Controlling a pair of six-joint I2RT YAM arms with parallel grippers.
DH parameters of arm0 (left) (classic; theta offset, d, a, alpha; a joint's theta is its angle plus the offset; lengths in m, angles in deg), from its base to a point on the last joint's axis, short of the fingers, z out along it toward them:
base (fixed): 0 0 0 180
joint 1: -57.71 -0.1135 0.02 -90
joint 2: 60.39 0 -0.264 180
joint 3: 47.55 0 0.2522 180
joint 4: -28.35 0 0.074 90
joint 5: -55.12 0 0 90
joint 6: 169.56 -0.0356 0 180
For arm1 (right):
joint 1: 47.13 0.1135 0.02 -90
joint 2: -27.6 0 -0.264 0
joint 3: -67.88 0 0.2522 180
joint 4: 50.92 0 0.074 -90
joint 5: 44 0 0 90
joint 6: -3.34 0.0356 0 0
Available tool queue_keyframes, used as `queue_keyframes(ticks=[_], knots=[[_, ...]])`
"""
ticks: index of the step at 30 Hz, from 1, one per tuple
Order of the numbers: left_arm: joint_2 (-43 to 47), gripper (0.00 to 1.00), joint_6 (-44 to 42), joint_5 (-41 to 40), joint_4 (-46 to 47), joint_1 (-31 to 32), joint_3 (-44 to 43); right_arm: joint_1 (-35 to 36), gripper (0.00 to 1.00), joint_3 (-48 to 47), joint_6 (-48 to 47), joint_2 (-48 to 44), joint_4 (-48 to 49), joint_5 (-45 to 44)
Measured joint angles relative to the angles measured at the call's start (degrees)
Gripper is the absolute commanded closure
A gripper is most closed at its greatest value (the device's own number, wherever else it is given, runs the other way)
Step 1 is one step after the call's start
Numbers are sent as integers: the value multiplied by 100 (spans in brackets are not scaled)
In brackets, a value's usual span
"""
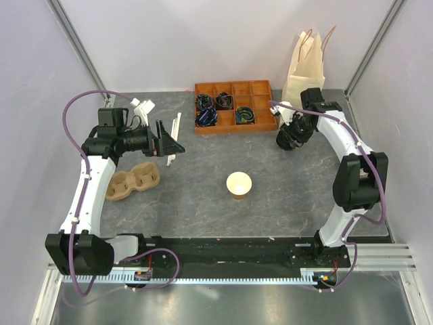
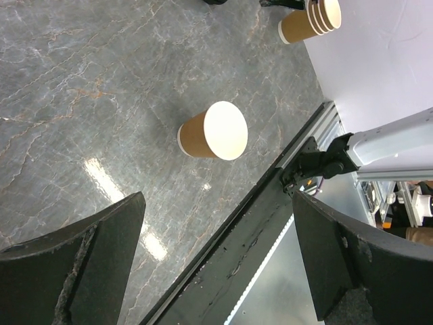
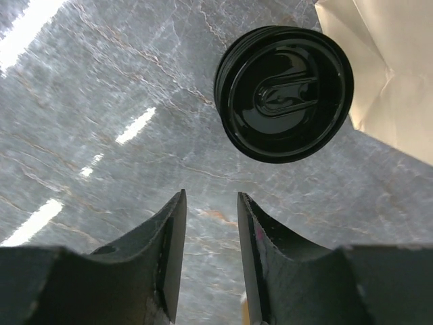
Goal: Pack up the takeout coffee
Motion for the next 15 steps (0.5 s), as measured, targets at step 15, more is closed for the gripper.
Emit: queue_keyframes(ticks=[15], knots=[[-164,5,-2,127,26,0,0,188,59,-219,-785,636,-22,-258]])
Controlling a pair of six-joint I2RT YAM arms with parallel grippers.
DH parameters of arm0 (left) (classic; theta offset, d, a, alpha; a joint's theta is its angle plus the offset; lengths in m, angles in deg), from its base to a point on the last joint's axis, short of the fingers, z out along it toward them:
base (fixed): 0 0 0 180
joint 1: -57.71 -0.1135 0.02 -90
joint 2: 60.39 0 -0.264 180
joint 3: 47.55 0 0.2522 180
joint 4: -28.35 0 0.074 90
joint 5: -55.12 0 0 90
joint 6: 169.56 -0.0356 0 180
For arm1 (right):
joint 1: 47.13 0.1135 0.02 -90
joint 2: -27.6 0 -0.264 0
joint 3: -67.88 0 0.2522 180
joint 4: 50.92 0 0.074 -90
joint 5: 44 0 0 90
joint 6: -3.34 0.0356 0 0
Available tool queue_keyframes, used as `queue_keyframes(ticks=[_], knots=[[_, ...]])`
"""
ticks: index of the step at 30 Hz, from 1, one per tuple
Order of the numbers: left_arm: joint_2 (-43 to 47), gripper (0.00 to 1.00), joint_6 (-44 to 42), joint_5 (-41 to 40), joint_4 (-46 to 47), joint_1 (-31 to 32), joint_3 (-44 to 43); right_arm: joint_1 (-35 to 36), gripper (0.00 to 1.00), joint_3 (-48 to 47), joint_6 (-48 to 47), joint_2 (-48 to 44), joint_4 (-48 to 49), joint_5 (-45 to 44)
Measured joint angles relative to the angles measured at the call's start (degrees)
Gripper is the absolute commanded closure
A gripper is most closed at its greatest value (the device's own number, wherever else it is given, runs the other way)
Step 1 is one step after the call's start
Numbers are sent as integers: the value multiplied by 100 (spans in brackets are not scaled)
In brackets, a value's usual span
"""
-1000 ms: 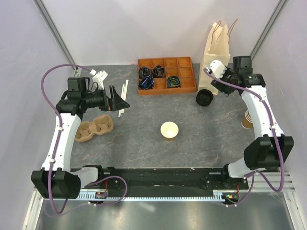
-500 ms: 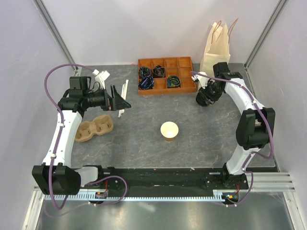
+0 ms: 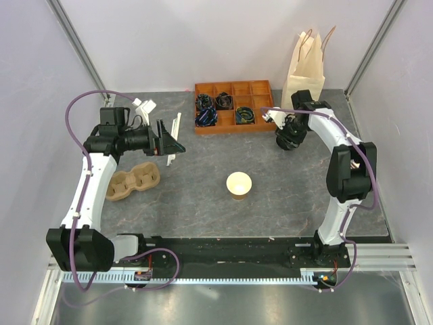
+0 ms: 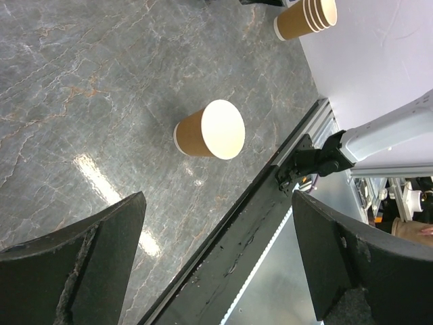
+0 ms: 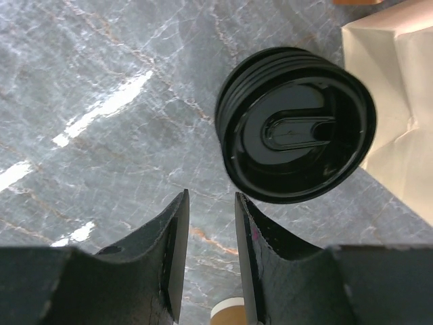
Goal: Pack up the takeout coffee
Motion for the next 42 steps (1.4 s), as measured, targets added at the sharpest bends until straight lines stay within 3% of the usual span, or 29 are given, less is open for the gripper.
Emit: queue_keyframes(ticks=[14,22,28,31,42], knots=[[-122,5,0,33,13,0,0,-2,65,-164,-131,271,7,-109],[-186,5,-2,181,15,0,0,-2,74,-164,-162,393,57,-142],[-262,5,-42,297,15,0,0,-2,88,-164,-212,393,44,-136],[-293,5,-70,339,15,0,0,-2,100,-166,-216,393,37,-122],[-387,2,-129,483,22,0,0,13,100,-372,-76,391,-66,-46]])
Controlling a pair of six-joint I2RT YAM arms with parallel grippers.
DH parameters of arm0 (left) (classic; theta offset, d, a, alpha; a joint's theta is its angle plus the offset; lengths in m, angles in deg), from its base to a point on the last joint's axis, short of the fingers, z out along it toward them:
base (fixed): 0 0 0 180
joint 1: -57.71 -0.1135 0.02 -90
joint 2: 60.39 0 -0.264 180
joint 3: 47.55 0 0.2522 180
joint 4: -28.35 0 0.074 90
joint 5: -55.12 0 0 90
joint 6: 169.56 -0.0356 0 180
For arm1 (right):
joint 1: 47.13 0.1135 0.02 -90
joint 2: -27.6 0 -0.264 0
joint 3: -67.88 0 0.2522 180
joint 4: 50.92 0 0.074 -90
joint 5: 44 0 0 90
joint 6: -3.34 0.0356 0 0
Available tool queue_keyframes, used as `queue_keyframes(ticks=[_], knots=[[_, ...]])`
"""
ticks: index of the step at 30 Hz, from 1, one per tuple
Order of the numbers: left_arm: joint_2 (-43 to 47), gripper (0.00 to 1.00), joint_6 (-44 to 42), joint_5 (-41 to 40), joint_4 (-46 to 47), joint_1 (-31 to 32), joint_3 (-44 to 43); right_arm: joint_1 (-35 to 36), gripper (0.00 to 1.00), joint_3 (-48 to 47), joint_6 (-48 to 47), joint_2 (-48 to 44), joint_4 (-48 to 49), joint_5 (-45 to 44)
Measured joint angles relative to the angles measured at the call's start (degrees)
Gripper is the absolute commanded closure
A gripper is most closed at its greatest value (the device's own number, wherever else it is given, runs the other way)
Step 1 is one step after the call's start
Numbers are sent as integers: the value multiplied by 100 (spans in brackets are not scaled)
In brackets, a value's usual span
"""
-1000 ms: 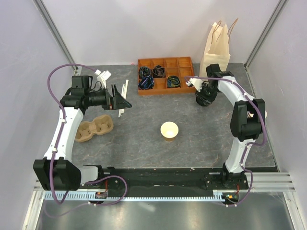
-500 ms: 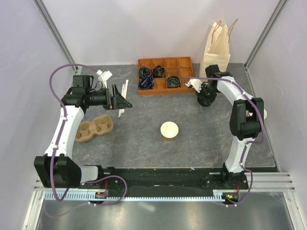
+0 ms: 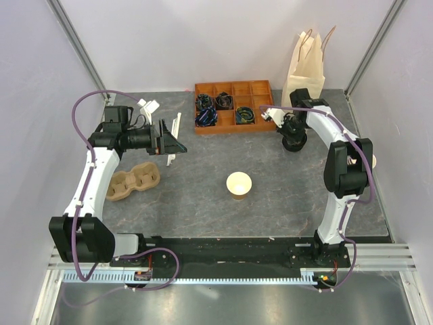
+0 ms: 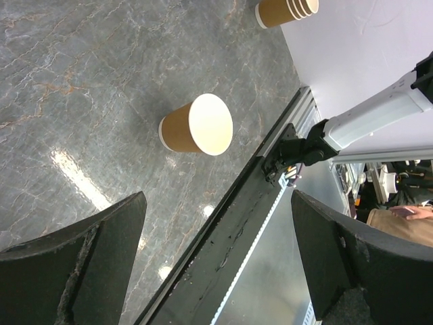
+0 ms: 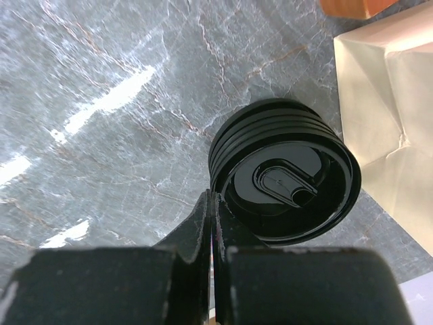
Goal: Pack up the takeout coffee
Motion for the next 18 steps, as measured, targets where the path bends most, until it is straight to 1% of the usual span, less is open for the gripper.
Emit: queue_keyframes(ticks=[3,7,9,10,11,13,16,18], knots=[[-13,0,-7,0,35,0,0,11,100,-101,81,0,-79,76],[-35,0,0,-4,197,0,2,11,100,-210,232,0,-170,186],[-39,0,4,-7,304,0,9,17,91,-232,280,0,-184,177],[-42,0,7,-4,345,0,9,17,82,-238,308,0,-186,164],[-44,0,11,-4,409,2,11,20,78,-238,315,0,-184,131],[-59,0,22,-4,483,4,11,22,73,-238,337,0,-170,35],[-76,0,46,-7,577,4,13,22,71,-238,332,0,-101,-105],[-76,0,52,-7,614,4,13,22,67,-238,337,2,-66,-155]])
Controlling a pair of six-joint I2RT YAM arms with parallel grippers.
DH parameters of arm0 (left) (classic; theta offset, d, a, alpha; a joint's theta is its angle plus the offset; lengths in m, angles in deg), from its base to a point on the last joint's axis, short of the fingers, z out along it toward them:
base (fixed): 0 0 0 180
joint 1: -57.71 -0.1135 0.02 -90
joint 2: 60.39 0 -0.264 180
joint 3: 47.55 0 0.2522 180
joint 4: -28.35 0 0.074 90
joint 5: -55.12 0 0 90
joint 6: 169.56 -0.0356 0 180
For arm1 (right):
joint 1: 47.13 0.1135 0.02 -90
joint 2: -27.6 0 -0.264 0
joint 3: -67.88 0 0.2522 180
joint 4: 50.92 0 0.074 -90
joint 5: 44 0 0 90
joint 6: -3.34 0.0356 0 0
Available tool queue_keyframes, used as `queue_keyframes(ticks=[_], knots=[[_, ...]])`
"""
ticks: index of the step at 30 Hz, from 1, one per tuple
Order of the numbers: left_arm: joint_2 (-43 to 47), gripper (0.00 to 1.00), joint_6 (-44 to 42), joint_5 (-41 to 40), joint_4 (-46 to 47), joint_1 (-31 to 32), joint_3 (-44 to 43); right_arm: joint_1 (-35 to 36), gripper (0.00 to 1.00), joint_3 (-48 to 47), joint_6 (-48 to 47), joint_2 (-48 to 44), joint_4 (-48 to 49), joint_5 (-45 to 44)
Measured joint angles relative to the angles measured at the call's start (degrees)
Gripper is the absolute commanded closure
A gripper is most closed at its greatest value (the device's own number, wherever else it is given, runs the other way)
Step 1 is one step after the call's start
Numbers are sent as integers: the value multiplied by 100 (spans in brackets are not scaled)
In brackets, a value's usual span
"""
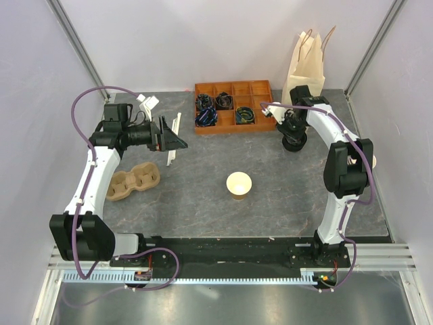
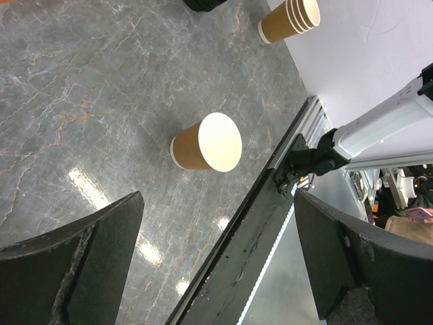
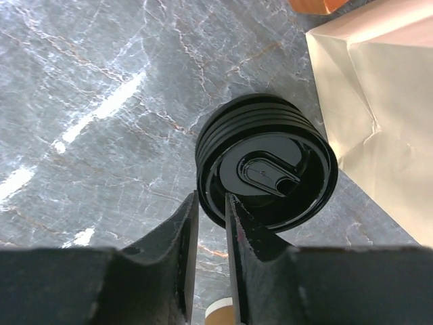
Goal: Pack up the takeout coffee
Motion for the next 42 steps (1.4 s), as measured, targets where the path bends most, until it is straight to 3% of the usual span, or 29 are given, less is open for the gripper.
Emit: queue_keyframes(ticks=[10,14,18,28,32,42], knots=[[0,0,2,-4,101,2,90,0,66,0,39,273,87,-136],[-2,0,2,-4,109,2,120,0,75,0,44,319,94,-136],[-31,0,2,-7,111,2,131,0,66,0,68,321,96,-133],[-55,0,7,-9,127,2,151,0,62,0,83,321,90,-131],[-55,0,11,-9,140,2,151,0,64,0,83,323,87,-138],[-57,0,17,-17,155,2,151,0,84,0,101,411,94,-181]])
